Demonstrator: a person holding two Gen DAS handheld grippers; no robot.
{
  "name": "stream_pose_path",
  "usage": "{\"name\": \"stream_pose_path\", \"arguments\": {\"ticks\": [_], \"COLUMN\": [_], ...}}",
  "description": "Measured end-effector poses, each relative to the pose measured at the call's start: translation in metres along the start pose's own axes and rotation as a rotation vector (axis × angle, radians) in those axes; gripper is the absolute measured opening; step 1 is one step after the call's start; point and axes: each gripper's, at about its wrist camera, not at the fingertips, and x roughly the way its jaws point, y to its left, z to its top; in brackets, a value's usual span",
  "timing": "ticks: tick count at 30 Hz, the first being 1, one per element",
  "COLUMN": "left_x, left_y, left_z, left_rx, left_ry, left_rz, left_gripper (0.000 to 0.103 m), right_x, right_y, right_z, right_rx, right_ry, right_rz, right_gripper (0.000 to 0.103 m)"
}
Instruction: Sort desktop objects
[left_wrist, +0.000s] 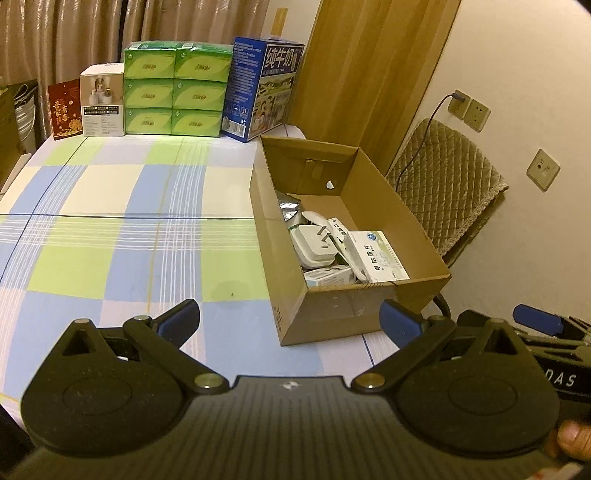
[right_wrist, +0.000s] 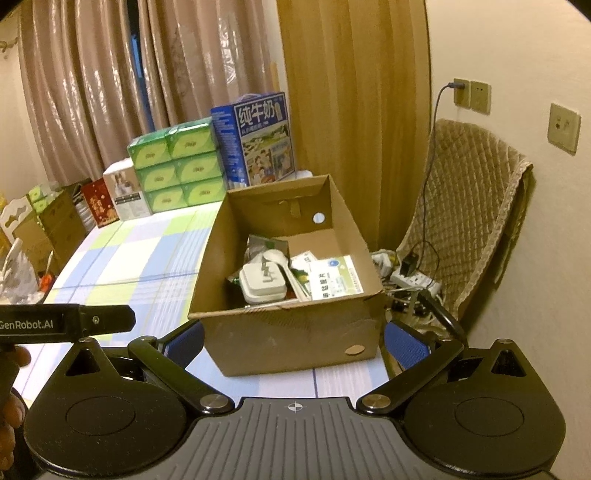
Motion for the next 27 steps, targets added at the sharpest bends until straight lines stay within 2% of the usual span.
{"name": "stream_pose_path", "arguments": {"ticks": [17, 27], "left_x": [-0.0037, -0.0023], "left_y": [-0.0022, -0.0036], "left_z": [-0.0003, -0.0011], "left_rx": [-0.002, 0.008], "left_ry": [-0.042, -0.044], "left_rz": [0.021, 0.009], "left_gripper": [0.102, 0.102], "right_x": [0.0041, 0.0053], "right_y": [0.0024, 0.0037], "right_z": [-0.0037, -0.0035], "right_rx": [-0.011, -0.009], "right_ry": [0.034, 0.036], "right_rz": [0.002, 0.000], "right_gripper": [0.101, 0.101]}}
